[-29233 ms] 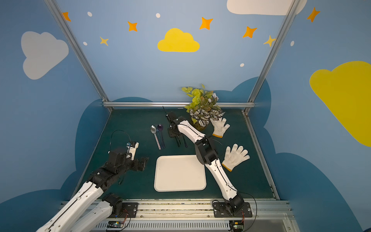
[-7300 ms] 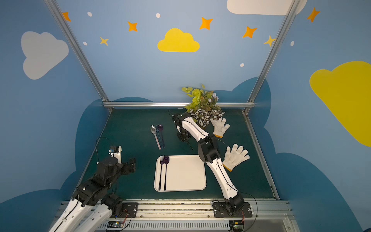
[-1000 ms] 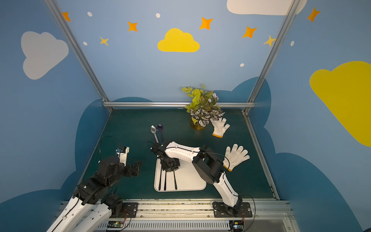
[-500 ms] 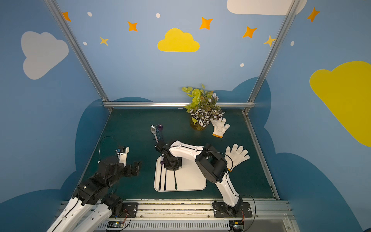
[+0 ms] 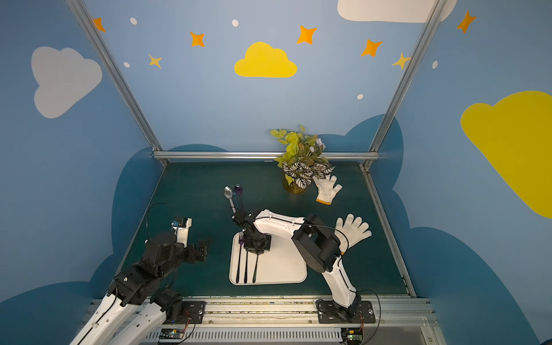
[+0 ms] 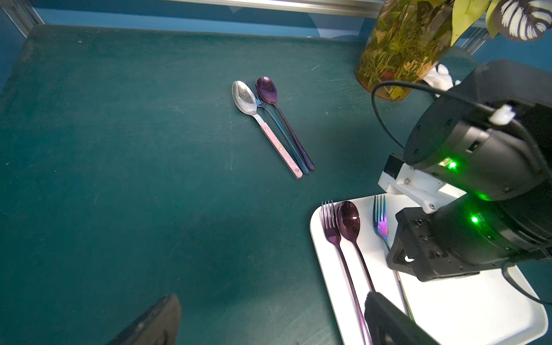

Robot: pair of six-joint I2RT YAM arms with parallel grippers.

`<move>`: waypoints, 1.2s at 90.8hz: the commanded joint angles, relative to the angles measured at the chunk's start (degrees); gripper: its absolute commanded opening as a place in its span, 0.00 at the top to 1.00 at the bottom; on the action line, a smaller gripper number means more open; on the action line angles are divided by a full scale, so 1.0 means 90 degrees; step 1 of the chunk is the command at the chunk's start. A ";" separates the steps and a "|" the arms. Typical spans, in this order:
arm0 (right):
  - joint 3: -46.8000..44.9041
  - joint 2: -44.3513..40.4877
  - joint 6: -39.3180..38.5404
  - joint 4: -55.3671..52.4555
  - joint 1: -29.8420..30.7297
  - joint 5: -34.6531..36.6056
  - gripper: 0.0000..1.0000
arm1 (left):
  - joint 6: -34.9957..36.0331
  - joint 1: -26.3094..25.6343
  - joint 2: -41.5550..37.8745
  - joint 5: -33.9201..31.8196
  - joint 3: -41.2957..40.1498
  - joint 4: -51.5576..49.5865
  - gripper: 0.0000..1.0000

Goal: Set the spoon and fork side by side
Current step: Place the fork on the tray.

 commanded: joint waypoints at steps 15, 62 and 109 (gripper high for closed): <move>0.0395 0.0384 -0.0735 -0.0629 0.0165 0.0349 0.80 | 0.0054 -0.0017 -0.0083 -0.0003 0.0065 0.0084 0.00; 0.0517 0.0358 -0.1021 -0.1311 0.0697 0.0396 0.72 | 0.0048 -0.0028 -0.0086 -0.0013 0.0056 0.0103 0.00; 0.0234 0.0275 -0.0999 -0.0967 0.0560 0.0377 0.77 | 0.0062 -0.0018 -0.0096 -0.0001 0.0055 0.0113 0.00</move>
